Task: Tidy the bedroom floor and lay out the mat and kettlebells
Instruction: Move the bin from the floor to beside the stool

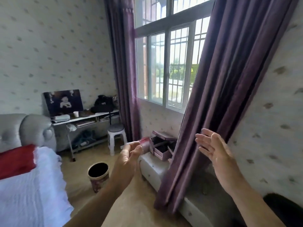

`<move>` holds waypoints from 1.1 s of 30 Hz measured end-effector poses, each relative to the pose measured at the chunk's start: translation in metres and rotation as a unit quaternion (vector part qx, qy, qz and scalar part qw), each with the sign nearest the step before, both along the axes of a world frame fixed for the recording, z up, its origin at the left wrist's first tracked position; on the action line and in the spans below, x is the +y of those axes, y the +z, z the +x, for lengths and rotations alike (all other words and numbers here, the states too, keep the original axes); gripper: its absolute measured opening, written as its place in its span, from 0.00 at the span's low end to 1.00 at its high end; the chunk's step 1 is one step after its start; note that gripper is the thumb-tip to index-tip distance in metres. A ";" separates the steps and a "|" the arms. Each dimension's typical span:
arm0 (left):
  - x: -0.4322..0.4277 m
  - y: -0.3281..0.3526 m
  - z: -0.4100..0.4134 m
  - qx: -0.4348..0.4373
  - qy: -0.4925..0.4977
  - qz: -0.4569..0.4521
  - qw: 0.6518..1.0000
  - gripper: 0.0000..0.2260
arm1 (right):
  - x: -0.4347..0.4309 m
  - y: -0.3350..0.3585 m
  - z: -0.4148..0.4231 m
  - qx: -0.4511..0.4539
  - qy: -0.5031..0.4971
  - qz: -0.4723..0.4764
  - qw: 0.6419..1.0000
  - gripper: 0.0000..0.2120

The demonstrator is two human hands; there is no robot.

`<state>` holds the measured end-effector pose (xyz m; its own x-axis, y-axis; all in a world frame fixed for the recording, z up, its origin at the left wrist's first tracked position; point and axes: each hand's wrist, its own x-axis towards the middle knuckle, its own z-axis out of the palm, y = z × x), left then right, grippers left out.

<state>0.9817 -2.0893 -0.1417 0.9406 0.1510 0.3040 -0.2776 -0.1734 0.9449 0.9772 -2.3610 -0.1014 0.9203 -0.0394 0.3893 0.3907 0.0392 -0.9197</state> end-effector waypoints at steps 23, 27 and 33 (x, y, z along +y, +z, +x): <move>0.182 -0.043 0.307 0.029 0.237 -0.027 0.971 0.27 | 0.223 -0.052 0.430 0.059 0.218 -0.002 0.974 0.27; 0.206 -0.043 0.370 0.026 0.266 -0.004 0.964 0.33 | 0.260 -0.060 0.504 0.062 0.240 0.017 0.969 0.24; 0.252 -0.041 0.494 0.027 0.312 -0.016 0.950 0.28 | 0.331 -0.067 0.639 0.079 0.290 0.005 0.954 0.23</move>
